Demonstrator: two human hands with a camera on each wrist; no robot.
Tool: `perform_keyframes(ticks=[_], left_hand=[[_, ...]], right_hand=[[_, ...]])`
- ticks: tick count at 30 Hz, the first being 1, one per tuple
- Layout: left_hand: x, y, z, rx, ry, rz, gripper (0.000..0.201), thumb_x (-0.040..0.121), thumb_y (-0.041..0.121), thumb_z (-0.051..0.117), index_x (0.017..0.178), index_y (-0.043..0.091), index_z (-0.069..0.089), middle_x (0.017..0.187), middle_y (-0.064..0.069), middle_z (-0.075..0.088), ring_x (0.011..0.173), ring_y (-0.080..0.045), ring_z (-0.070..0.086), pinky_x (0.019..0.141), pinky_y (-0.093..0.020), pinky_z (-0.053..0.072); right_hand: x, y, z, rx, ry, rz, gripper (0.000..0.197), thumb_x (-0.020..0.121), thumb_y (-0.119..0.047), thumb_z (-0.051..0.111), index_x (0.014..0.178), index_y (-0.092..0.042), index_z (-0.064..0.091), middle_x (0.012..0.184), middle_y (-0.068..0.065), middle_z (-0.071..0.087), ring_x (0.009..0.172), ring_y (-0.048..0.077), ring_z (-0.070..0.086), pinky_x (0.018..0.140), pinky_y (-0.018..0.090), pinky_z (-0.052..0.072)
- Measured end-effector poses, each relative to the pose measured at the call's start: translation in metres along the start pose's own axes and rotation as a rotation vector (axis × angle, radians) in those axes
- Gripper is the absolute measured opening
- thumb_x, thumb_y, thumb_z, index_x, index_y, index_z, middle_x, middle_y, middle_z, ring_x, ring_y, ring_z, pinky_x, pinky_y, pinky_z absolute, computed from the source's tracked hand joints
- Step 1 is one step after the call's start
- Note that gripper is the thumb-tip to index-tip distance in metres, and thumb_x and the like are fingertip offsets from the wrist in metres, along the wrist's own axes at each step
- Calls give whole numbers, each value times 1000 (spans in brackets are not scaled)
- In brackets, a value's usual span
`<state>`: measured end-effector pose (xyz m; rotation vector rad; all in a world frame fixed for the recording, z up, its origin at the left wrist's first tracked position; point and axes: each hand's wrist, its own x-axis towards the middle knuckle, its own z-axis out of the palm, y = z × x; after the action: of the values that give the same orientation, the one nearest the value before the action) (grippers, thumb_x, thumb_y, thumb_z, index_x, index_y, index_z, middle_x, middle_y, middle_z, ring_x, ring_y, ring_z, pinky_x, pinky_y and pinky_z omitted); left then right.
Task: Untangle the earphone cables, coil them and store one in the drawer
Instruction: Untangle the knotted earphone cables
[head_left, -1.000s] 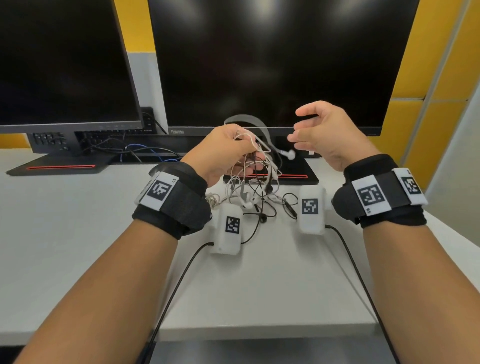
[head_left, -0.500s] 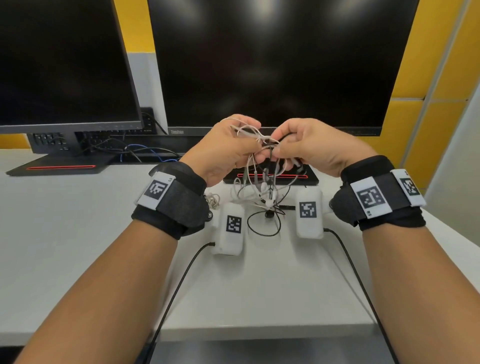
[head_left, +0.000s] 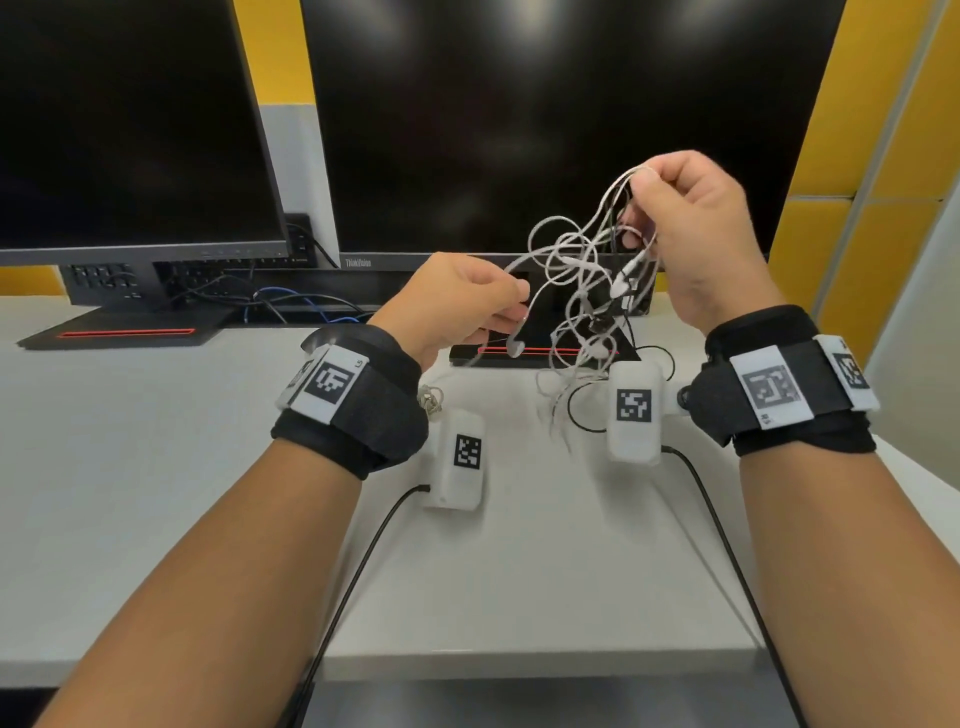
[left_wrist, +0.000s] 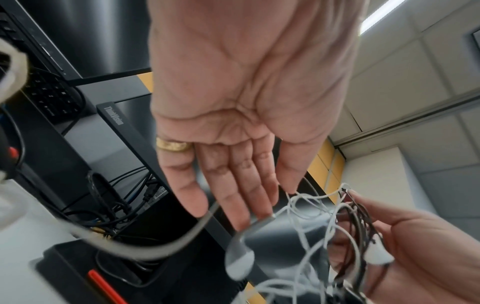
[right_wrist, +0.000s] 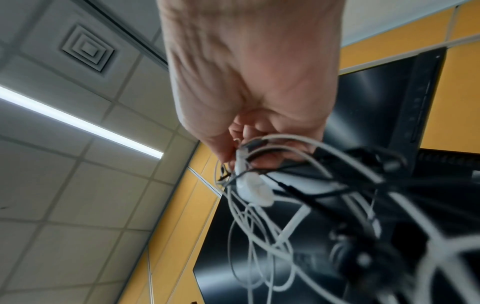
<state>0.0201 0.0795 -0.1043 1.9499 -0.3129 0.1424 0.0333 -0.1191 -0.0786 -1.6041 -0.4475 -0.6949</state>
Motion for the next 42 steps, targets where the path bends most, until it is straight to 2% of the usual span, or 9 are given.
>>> perform_keyframes(ticks=[5,10,13,19,24,29,35,37,42], left_hand=[[3,-1,-1,7,46,91,12,92,26,63,104,24,65,107,5,68,101,-9,64,83,-27,51],[1,-3,1,219,-146,40,8,91,21,63,89,24,70,101,6,70,93,-12,62,81,-31,46],[-3,0,3,251,-278,12,14,94,22,59,96,22,73,99,5,72,87,-6,60,80,-25,42],[-4,4,2,38,-213,86,38,96,22,57,129,37,46,136,6,50,119,-10,51,95,-32,42],[-3,6,1,-35,17,198,12,94,19,60,102,27,55,105,9,59,94,-6,57,78,-25,47],[-6,3,5,34,-247,191,22,91,29,64,111,22,62,115,0,66,107,-11,61,88,-28,47],[-8,4,3,-32,-262,181,11,92,23,63,91,13,58,88,-1,63,86,-10,63,88,-36,50],[-7,6,2,-119,-206,177,16,93,14,62,82,15,51,80,-4,64,83,-14,69,88,-39,52],[0,4,-2,-148,54,179,21,93,5,58,79,16,46,68,-2,51,55,-9,57,60,-25,51]], right_hand=[[-4,-6,8,187,-98,164,13,105,-18,41,99,-12,51,69,2,63,60,15,62,58,28,54],[-4,-11,7,468,-104,152,15,106,-19,36,102,-12,49,95,11,71,93,32,71,79,42,59],[-6,-9,5,386,-161,106,13,104,-21,41,98,-17,52,112,10,68,105,30,68,78,40,57],[-7,-5,4,232,-271,112,11,96,-26,61,87,-22,56,112,2,60,100,18,64,79,39,56],[-13,-11,8,186,-419,199,18,93,-20,55,82,-24,69,111,-4,60,103,17,60,83,46,58],[-17,-11,17,140,-450,166,45,92,9,46,105,-28,69,121,-16,56,99,15,64,79,45,60],[-10,2,19,-147,-259,73,49,81,-26,78,124,-39,59,126,-15,54,113,13,59,88,37,57],[-9,6,18,-203,-212,53,45,80,-32,78,120,-37,57,120,-24,46,123,15,51,97,36,48],[-4,14,11,-371,-124,75,42,91,-39,65,130,-31,53,140,1,46,132,19,42,104,39,41]])
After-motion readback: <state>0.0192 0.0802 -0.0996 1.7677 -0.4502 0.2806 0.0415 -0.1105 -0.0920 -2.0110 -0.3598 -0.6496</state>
